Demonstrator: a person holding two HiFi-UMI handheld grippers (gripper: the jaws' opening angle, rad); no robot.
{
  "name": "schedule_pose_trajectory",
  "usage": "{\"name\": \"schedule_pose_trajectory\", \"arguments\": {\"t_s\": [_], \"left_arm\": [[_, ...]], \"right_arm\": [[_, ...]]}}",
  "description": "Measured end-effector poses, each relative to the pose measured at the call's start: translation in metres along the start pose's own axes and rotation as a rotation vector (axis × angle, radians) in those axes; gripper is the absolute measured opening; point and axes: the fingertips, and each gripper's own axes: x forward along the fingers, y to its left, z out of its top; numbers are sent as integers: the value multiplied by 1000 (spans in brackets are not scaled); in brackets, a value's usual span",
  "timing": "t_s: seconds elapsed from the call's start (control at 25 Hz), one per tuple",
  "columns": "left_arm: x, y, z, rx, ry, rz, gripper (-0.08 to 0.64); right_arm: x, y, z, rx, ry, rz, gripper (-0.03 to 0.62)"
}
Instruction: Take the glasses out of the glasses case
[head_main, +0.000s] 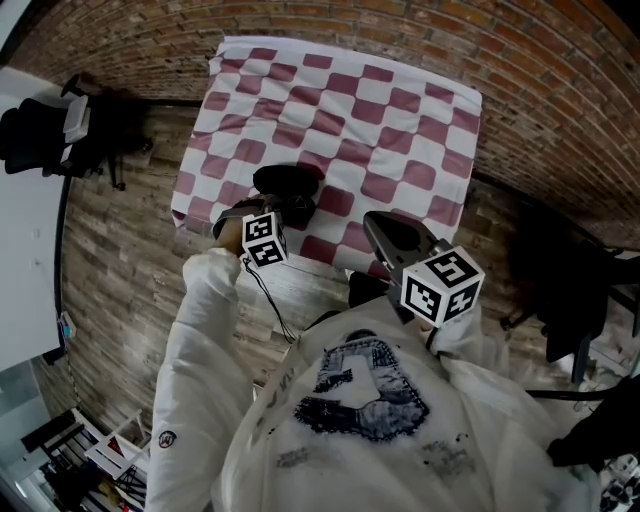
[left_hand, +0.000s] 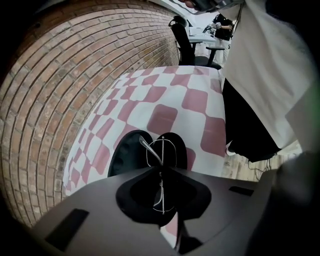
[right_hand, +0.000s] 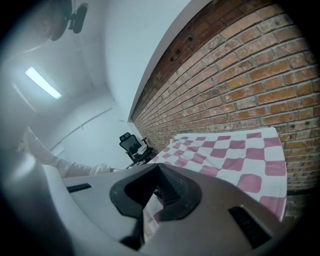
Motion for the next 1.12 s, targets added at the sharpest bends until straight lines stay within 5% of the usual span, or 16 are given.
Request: {"name": "schedule_pose_trajectory", "arguments": {"t_s": [0.6, 1.12], "left_arm": [[-32, 16, 13, -54, -61, 157, 26], [-136, -1, 58, -278, -311, 353, 23]], "right_arm": [[-28, 21, -10, -8, -43, -23, 14], [-57, 70, -13, -71, -134, -18, 14]]}}
